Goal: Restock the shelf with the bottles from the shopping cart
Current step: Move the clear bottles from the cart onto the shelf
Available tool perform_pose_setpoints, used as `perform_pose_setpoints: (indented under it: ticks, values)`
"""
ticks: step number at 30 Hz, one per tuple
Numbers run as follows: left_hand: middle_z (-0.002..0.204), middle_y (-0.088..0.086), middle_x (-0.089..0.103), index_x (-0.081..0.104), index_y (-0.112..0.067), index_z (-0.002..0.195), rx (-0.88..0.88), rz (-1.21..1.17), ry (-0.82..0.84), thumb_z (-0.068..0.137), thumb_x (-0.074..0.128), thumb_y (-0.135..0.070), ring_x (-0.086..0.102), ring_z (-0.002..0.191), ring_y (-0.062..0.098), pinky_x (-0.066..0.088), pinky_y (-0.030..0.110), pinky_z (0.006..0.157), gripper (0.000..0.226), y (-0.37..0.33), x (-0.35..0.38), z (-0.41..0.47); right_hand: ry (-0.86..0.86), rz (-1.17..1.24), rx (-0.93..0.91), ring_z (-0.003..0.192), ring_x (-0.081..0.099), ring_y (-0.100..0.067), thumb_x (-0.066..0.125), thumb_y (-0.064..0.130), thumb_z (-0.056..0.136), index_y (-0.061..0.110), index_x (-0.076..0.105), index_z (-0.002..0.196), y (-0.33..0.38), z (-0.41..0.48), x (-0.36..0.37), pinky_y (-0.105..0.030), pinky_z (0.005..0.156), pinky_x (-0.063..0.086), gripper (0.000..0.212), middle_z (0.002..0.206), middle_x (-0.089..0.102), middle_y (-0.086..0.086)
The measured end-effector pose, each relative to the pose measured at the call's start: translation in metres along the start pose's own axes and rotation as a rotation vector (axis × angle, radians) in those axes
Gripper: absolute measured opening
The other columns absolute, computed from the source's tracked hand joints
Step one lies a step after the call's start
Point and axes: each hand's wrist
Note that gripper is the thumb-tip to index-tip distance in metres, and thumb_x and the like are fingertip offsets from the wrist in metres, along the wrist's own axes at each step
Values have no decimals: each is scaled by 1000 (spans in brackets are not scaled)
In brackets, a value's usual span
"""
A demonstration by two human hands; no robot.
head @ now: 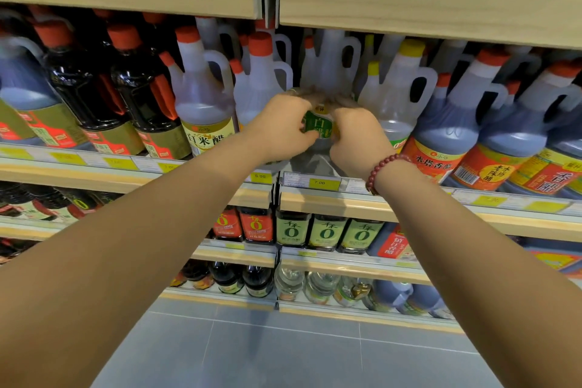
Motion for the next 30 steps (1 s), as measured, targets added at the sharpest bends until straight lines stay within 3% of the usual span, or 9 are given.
perform_pose_setpoints:
  ticks: [2, 4, 7, 10, 13, 18, 22, 26, 30]
  values:
    - [93, 9, 56, 59, 4, 113, -8, -125, -77, 85, 64, -12, 52, 73, 14, 47, 11, 68, 32, 2, -7, -17, -66, 112, -73, 117, 48, -29, 54, 1, 84, 8, 47, 130, -3, -10, 6, -31, 93, 41, 47, 127, 50, -14]
    - [104, 4, 53, 57, -4, 124, 2, -194, -132, 86, 63, -11, 49, 71, 6, 43, 7, 68, 39, 3, -14, -37, -127, 267, -121, 121, 48, -24, 58, 5, 85, 12, 46, 134, 1, -22, 9, -33, 101, 43, 50, 131, 49, -9]
    - [112, 1, 53, 53, -11, 131, -19, -242, -173, 87, 64, -13, 54, 99, 10, 47, 18, 83, 45, 9, -24, -69, -181, 426, -176, 120, 50, -19, 61, 10, 86, 13, 51, 130, 18, -37, 7, -38, 100, 47, 45, 130, 53, -5]
    - [116, 4, 59, 58, -11, 126, -27, -179, -262, 86, 65, -16, 55, 105, 15, 47, 25, 90, 41, 16, -41, -97, -195, 504, -244, 120, 51, -19, 61, 12, 86, 11, 55, 124, 46, -49, 3, -39, 99, 47, 38, 129, 55, -5]
    - [123, 1, 59, 58, -16, 126, -62, -89, -292, 86, 66, -20, 50, 119, 16, 37, 16, 98, 41, 25, -70, -125, -184, 561, -332, 122, 49, -15, 61, 14, 88, 14, 55, 124, 82, -53, 0, -36, 101, 45, 37, 131, 54, -2]
    - [121, -3, 58, 58, -18, 127, -162, -25, -420, 85, 67, -20, 49, 110, 9, 36, 11, 91, 42, 52, -128, -199, -118, 651, -485, 115, 42, 4, 59, 24, 89, 26, 52, 126, 159, -63, 3, -18, 99, 38, 37, 121, 49, 19]
    - [126, -7, 57, 57, -22, 128, -291, 65, -471, 87, 66, -23, 45, 121, 8, 35, 21, 102, 42, 86, -173, -276, -77, 656, -679, 115, 48, -2, 60, 23, 88, 25, 53, 126, 232, -70, 19, -22, 98, 39, 38, 120, 53, 16]
    - [128, -7, 56, 56, -25, 129, -418, 151, -495, 87, 65, -28, 47, 122, 11, 39, 28, 102, 43, 126, -213, -356, 12, 644, -792, 121, 46, -7, 61, 21, 88, 24, 53, 127, 311, -78, 44, -20, 100, 35, 40, 123, 50, 18]
    - [126, -3, 59, 59, -22, 125, -550, 196, -588, 85, 63, -34, 50, 120, 14, 38, 29, 101, 42, 161, -242, -431, 124, 660, -876, 121, 46, -8, 61, 24, 88, 22, 53, 127, 400, -90, 77, -17, 99, 38, 41, 129, 55, 6]
Point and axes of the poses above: each hand's wrist, its own z-axis towards the middle knuckle, its own x-axis out of the palm, y = z × x
